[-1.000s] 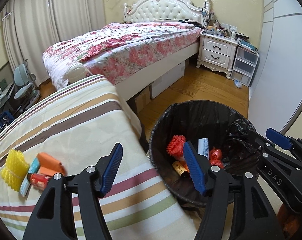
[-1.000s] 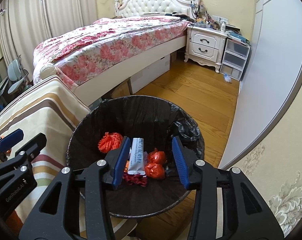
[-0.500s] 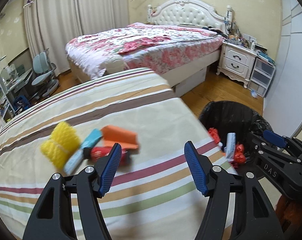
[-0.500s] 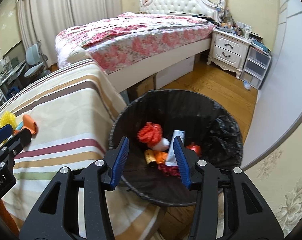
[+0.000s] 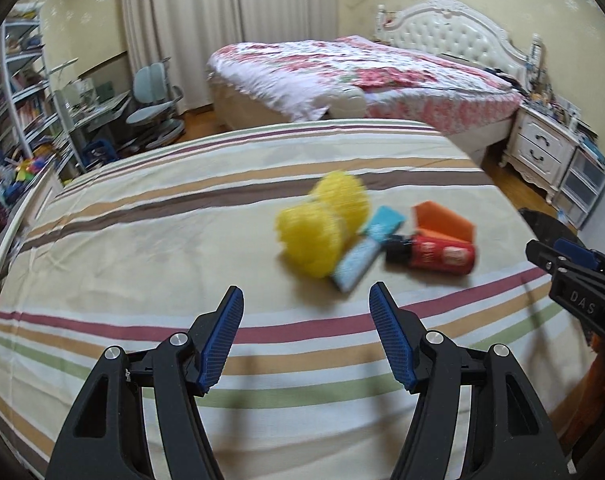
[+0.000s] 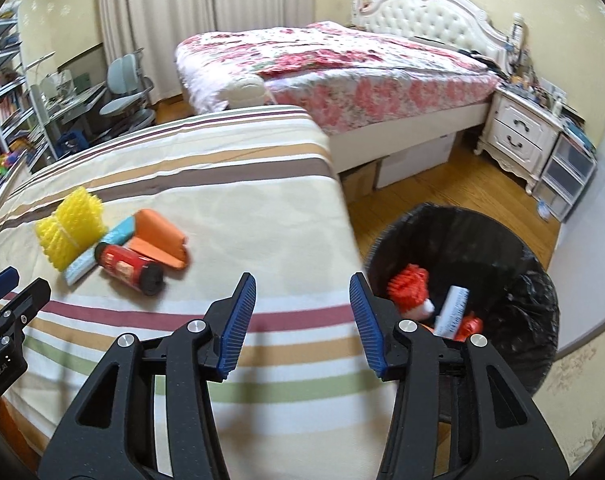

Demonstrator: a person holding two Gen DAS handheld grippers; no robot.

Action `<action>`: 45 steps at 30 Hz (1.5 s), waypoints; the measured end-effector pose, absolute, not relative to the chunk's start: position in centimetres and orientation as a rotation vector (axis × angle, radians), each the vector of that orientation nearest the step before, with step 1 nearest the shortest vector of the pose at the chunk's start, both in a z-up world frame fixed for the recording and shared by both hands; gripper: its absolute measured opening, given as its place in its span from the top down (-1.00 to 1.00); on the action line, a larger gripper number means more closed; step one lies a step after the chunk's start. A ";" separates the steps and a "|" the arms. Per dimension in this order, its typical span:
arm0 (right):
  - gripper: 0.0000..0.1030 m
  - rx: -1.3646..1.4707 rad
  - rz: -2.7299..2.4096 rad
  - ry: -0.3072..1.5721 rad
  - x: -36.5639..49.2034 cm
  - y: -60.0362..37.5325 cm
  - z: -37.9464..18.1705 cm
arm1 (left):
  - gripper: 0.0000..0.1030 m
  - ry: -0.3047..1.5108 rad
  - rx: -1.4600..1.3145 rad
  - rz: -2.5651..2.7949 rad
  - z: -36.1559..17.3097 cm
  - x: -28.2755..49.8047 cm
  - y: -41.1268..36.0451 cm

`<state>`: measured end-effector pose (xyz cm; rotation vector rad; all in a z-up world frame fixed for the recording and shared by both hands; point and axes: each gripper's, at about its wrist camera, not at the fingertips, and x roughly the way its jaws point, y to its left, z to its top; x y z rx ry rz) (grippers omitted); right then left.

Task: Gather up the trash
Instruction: 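Move both open grippers back over the remaining items on the bed, then close the right gripper on the red spray can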

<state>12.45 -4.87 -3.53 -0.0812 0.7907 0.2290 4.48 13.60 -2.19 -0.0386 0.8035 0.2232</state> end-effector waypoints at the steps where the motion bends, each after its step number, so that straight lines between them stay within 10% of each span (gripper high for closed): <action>1: -0.06 -0.089 0.239 0.788 12.6 -4.2 -3.5 | -0.24 0.808 -0.048 0.239 -2.3 4.4 14.3; 34: -0.14 -0.169 0.373 0.784 8.6 2.4 -2.4 | -0.24 0.827 -0.125 0.344 -3.8 2.2 20.8; 45: 0.33 -0.207 0.437 0.821 9.8 5.8 -3.6 | -0.24 0.823 -0.136 0.351 -3.8 1.9 21.5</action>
